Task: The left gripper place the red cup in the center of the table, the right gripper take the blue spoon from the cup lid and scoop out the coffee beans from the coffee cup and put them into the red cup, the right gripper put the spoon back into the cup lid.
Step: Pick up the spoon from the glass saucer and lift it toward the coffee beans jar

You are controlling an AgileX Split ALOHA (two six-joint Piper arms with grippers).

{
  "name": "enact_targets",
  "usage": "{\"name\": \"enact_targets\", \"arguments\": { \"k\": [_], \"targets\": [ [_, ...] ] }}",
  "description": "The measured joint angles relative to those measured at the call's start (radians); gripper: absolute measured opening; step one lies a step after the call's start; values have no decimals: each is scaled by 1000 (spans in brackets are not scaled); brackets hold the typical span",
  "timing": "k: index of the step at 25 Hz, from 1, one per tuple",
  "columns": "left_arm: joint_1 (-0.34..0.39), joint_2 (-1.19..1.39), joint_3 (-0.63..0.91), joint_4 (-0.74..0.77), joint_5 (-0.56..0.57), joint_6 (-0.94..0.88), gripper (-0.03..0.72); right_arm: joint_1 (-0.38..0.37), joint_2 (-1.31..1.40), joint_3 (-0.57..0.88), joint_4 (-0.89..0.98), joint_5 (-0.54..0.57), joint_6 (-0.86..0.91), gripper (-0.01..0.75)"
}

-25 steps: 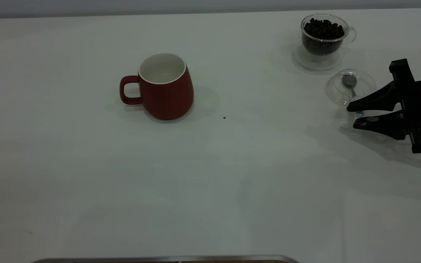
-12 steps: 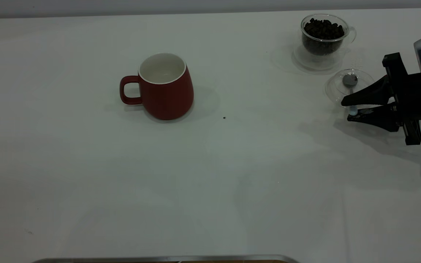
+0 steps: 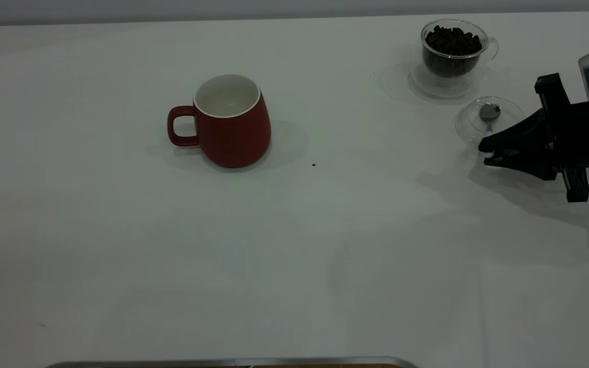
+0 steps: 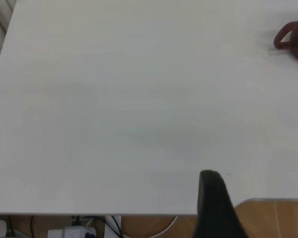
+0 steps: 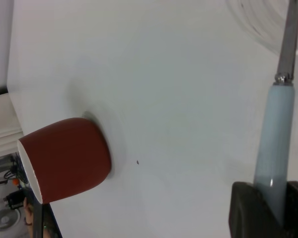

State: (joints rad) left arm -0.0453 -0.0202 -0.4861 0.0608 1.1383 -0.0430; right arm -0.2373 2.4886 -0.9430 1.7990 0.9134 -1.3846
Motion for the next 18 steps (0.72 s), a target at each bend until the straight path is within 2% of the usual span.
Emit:
{"name": "enact_targets", "arguments": {
  "k": [6,12,18],
  "targets": [
    [0,0,0,0,0,0,515,0,0,0,0,30,-20,178],
    [0,0,0,0,0,0,515,0,0,0,0,42,-34,110],
    [0,0,0,0,0,3,515,0,0,0,0,43,-41,109]
  ]
}}
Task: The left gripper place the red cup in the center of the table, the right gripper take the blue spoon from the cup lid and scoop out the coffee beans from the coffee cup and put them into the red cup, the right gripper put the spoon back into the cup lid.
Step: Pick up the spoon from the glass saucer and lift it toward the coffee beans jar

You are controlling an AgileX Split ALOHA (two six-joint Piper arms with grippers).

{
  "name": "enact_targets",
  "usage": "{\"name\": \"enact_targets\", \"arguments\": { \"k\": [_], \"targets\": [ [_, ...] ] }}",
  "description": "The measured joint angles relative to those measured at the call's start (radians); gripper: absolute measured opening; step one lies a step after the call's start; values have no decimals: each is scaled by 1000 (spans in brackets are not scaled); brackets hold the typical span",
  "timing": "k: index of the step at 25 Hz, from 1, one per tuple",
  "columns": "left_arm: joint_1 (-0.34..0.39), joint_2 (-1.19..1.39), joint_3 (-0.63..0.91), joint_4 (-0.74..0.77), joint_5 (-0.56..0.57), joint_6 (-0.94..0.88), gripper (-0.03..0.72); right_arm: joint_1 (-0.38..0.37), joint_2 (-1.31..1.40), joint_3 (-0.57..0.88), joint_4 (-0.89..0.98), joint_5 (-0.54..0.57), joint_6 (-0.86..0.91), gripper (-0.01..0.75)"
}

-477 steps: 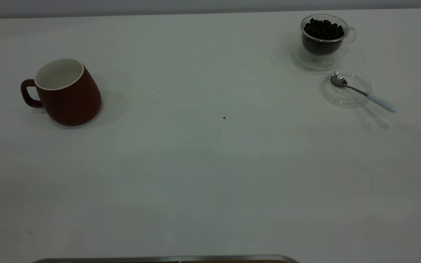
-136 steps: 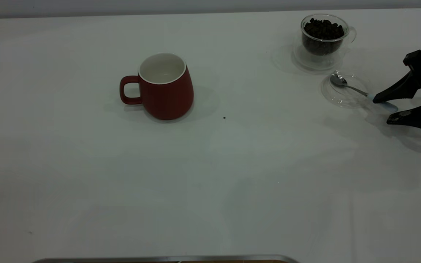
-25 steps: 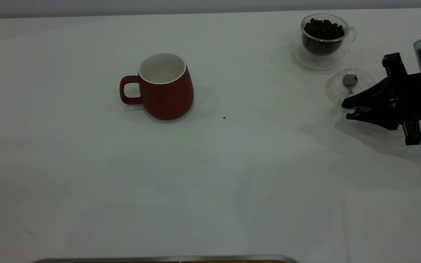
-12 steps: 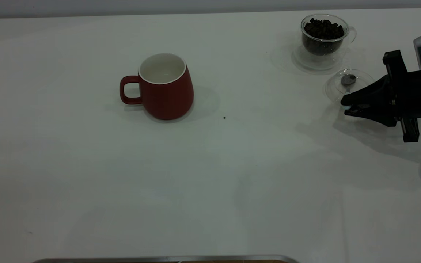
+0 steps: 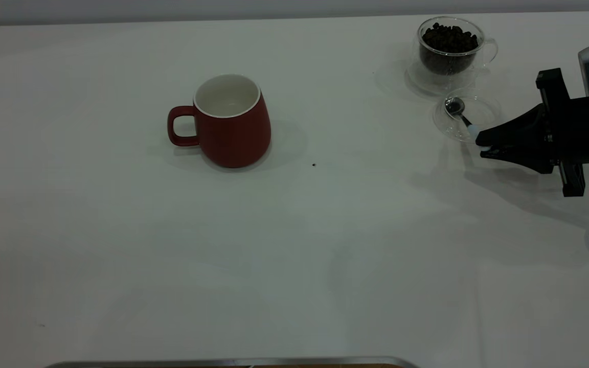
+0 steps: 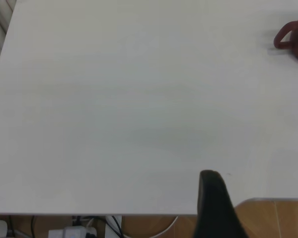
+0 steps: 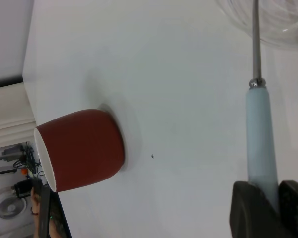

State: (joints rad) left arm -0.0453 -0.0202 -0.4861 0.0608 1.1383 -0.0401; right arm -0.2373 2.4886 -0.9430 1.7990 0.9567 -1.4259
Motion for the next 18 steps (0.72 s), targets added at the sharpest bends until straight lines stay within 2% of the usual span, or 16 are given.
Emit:
{"name": "enact_targets", "arguments": {
  "k": [18],
  "targets": [
    [0,0,0,0,0,0,515,-43,0,0,-42,59,10,106]
  ]
}}
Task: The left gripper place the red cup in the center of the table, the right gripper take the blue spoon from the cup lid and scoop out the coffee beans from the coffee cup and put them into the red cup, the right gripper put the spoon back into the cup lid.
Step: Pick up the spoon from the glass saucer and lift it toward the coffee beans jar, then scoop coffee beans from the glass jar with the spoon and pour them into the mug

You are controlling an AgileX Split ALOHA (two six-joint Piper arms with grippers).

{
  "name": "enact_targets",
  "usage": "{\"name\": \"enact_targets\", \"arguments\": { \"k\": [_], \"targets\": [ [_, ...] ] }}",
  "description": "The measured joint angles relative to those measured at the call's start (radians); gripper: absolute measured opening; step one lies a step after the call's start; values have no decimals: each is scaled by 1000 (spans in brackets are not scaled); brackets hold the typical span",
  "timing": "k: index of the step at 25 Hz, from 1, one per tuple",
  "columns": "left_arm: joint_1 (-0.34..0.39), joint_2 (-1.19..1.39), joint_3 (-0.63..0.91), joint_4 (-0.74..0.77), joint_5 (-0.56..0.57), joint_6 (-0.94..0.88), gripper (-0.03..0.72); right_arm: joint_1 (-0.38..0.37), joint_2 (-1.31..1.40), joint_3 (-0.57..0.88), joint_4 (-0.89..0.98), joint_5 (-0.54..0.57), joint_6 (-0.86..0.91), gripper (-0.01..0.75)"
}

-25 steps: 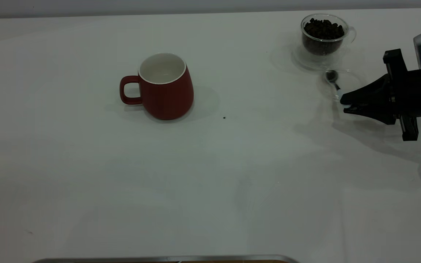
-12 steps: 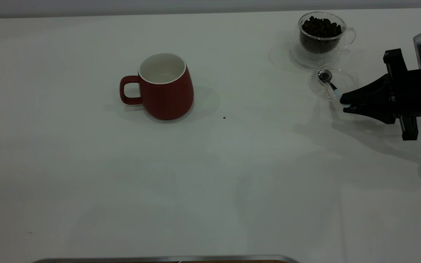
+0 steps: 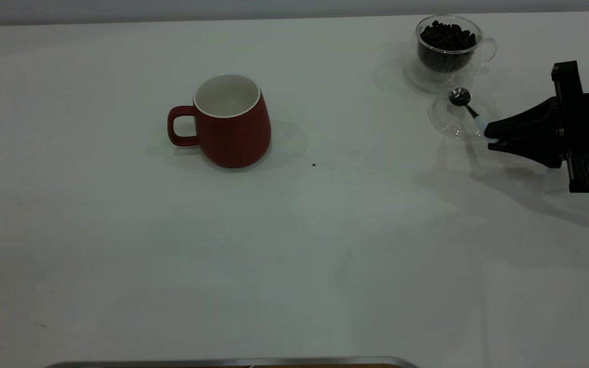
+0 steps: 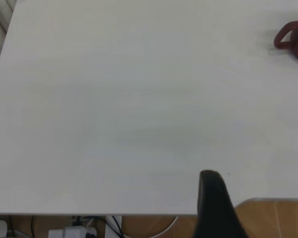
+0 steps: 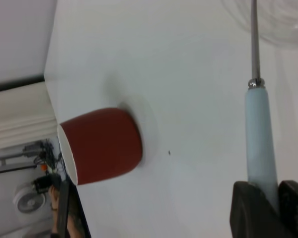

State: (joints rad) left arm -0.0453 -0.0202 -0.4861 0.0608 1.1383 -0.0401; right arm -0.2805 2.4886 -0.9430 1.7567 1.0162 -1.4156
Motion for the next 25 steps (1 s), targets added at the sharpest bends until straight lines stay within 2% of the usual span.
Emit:
{"name": "enact_targets", "arguments": {
  "k": [9,17,25],
  "targets": [
    [0,0,0,0,0,-2,515,-39,-26,57,-18,36,-19,106],
    [0,0,0,0,0,-2,515,-42,-145,68,-35,71,-33,106],
    [0,0,0,0,0,-2,515,-22,-202,4,-51,45,29,106]
  ]
}}
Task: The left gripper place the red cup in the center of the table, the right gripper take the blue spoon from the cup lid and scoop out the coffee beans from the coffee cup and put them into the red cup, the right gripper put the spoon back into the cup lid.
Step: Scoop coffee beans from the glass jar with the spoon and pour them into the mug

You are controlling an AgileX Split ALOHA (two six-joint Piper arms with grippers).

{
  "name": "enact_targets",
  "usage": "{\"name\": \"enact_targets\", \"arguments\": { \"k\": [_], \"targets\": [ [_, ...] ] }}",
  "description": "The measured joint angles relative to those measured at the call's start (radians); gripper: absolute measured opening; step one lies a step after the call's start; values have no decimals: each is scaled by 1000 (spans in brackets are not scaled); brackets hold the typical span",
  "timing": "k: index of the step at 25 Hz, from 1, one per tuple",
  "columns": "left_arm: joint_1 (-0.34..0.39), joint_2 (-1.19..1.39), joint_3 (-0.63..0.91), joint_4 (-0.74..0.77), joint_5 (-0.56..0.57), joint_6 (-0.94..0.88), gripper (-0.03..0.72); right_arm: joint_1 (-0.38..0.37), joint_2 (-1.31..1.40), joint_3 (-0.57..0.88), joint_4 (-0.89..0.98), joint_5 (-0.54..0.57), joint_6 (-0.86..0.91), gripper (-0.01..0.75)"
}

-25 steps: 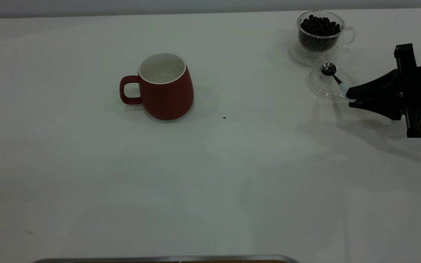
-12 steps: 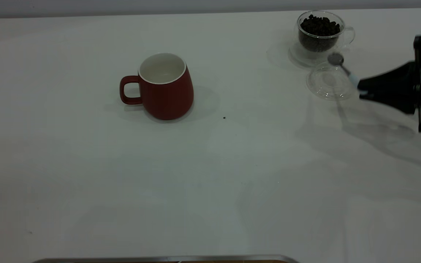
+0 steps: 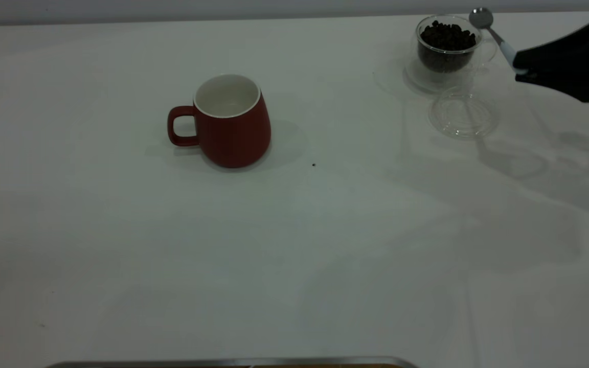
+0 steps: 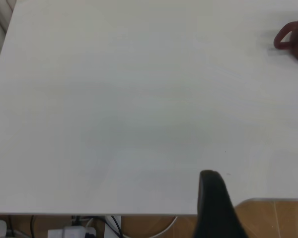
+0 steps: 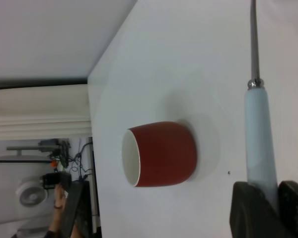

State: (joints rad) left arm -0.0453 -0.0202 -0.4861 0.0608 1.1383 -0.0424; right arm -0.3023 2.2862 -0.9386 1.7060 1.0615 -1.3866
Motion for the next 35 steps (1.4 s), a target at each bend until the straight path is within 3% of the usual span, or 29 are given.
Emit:
{"name": "enact_targets", "arguments": {
  "k": [9,17,28,35],
  "targets": [
    [0,0,0,0,0,0,515,92,0,-172,-156,-192,209,105],
    [0,0,0,0,0,3,515,124,0,-284,-335,-306,399,105],
    [0,0,0,0,0,3,515,128,0,-331,-453,-344,515,105],
    [0,0,0,0,0,3,515,184,0,-332,-469,-381,530,104]
  ]
}}
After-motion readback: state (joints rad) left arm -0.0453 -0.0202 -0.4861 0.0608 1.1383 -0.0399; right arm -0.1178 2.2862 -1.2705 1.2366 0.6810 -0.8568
